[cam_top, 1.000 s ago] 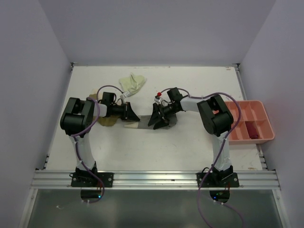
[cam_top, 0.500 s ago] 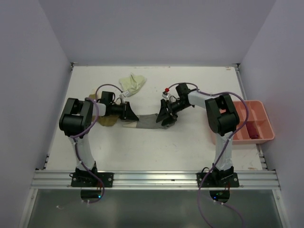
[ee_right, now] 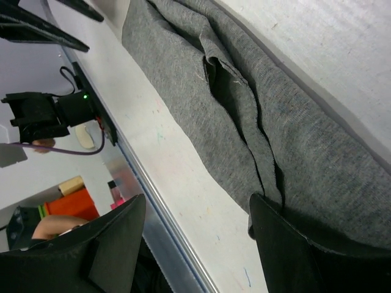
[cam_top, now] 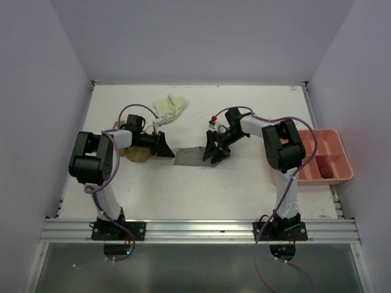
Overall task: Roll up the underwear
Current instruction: Fold the underwear
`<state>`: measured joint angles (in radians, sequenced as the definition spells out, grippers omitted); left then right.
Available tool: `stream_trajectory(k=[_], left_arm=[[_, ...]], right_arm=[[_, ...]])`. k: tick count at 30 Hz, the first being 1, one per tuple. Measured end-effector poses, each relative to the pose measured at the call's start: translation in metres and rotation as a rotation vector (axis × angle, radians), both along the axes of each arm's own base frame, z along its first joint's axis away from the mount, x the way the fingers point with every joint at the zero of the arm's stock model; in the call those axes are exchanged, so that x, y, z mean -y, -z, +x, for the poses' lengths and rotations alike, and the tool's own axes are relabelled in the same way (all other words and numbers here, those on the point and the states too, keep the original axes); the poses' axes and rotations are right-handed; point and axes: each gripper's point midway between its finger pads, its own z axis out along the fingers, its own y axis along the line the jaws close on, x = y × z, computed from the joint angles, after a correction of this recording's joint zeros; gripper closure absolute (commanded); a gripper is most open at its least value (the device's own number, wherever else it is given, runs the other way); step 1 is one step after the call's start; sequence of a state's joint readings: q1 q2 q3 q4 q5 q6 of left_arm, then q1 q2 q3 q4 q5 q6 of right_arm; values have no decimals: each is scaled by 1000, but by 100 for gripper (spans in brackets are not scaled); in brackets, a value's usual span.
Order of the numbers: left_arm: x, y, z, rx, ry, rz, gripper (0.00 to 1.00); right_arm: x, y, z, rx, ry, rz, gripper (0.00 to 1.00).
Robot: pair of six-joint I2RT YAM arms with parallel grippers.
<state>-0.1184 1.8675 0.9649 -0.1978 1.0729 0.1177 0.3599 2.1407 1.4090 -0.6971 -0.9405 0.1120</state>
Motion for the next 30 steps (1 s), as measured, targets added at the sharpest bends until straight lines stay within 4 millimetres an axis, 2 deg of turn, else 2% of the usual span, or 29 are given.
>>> stream_trajectory(k=[4, 9, 12, 16, 18, 23, 25, 26, 29, 30], left_arm=[[-2, 4, -16, -15, 45, -2, 72], [-6, 22, -40, -92, 52, 14, 73], [-6, 30, -42, -166, 33, -18, 73], [-6, 25, -40, -206, 37, -75, 68], [-6, 20, -40, -166, 82, -77, 67], [6, -20, -44, -5, 284, -72, 64], [6, -38, -40, 55, 301, -48, 61], [4, -45, -32, 102, 289, -19, 60], [-10, -57, -3, 231, 210, 111, 57], [-15, -60, 10, 273, 184, 153, 56]], right_arm=[[3, -1, 7, 36, -10, -31, 27], [5, 0, 13, 52, -27, -59, 27], [8, 1, 15, 65, -45, -78, 27], [11, 1, 21, 97, -68, -101, 27], [12, 1, 25, 119, -82, -116, 27], [17, 0, 43, 205, -117, -159, 27], [17, -4, 54, 246, -129, -172, 18], [17, -8, 60, 271, -133, -177, 10], [13, -25, 76, 345, -142, -165, 1], [12, -30, 81, 366, -139, -160, 1]])
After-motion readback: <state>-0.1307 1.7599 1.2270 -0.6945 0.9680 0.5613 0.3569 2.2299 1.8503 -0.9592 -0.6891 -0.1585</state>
